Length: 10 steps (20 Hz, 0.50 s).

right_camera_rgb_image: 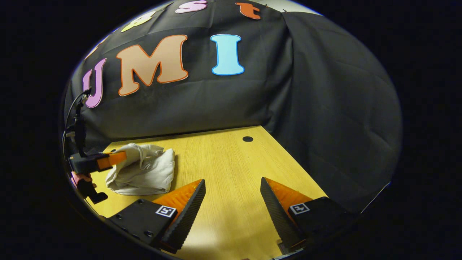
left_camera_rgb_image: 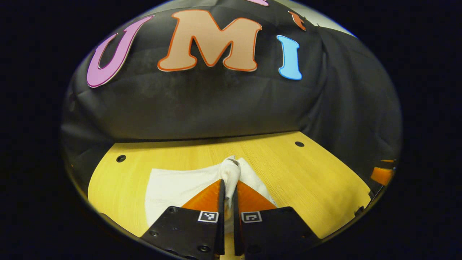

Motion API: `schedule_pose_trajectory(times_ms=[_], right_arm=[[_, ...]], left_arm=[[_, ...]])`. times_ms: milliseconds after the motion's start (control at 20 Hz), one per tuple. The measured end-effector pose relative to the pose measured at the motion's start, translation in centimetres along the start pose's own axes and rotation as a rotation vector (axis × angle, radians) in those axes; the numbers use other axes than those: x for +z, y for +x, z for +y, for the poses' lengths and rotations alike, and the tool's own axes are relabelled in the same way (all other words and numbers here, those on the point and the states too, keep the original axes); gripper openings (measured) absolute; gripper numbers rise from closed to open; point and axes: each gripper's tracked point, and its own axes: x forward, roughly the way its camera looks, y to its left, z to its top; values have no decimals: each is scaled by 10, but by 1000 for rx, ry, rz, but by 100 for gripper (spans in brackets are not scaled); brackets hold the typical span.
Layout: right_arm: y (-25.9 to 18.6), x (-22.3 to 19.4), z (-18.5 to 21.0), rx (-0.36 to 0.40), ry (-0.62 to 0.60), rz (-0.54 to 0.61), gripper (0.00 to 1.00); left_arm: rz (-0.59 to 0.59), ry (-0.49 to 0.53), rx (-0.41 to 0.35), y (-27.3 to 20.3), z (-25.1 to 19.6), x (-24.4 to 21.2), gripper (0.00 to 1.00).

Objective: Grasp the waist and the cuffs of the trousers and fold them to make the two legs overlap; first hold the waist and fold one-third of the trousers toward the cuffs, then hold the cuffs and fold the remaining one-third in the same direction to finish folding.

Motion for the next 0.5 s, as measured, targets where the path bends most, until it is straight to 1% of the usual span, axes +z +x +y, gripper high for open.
schedule_pose_trajectory(times_ms=[50, 100, 150, 250, 300, 350, 400, 450, 500], right_arm=[[0, 1, 1, 7, -4, -1, 98], [0, 2, 4, 17, -6, -2, 98], [1, 4, 8, 29, -8, -4, 98], [0, 9, 22, 67, -8, -15, 98], [0, 10, 31, 84, -12, -22, 98], [-1, 12, 40, 106, -17, -29, 98], [-2, 14, 51, 131, -20, -39, 94], [-4, 17, 62, 155, -20, -51, 98], [-7, 19, 73, 183, -20, -62, 98]], left_arm=[[9, 4, -8, 1, -1, -5, 11], [20, 2, -25, 2, -10, -13, 20], [29, -2, -24, -1, -14, -16, 33], [46, 1, 26, -7, -5, -29, 74], [42, -7, 40, -8, 4, -27, 94], [35, -20, 49, -15, 9, -25, 93], [23, -31, 59, -24, 16, -23, 95], [14, -35, 75, -34, 25, -19, 95], [10, -32, 94, -46, 36, -18, 94]])
